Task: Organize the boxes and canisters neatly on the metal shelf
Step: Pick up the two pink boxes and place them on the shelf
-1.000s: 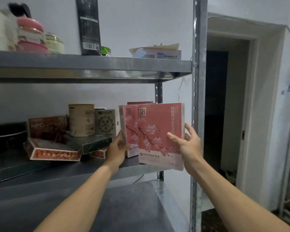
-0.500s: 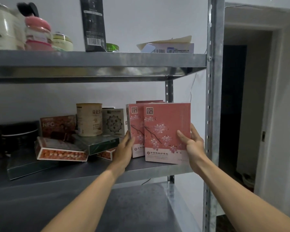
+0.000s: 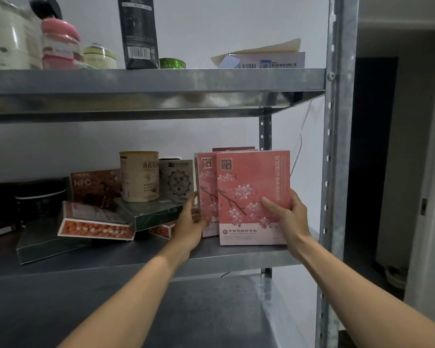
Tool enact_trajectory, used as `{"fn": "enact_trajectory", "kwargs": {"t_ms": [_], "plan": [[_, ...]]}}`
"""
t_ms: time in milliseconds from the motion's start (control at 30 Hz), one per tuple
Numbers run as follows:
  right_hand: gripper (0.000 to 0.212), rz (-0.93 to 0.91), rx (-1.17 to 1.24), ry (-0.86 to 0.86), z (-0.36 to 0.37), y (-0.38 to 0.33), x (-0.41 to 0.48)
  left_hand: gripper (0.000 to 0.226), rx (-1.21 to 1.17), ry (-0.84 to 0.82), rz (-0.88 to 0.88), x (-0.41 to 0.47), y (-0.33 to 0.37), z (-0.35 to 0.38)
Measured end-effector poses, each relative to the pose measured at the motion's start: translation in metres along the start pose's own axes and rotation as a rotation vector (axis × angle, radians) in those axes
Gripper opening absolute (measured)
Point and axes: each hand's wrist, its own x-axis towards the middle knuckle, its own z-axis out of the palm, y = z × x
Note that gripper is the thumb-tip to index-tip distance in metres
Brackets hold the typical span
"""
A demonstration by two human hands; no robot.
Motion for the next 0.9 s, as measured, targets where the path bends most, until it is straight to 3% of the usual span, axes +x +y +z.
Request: {"fn": "enact_trajectory", "kwargs": {"t_ms": [333, 667, 900], "plan": [[0.048, -0.040, 0.050, -0.010, -0.006, 0.020, 0.025, 0.079, 0.082, 0.000, 0.073, 0.026, -0.001, 0.023], [0.051, -0.039, -0.022, 0.127, -0.011, 0.035, 0.053, 0.078, 0.055, -0.004, 0.048, 0.069, -0.014, 0.050], [0.041, -0.052, -0.073, 0.195, -0.010, 0.043, 0.067, 0.072, 0.047, -0.009, 0.093, 0.102, -0.019, 0.062]]}}
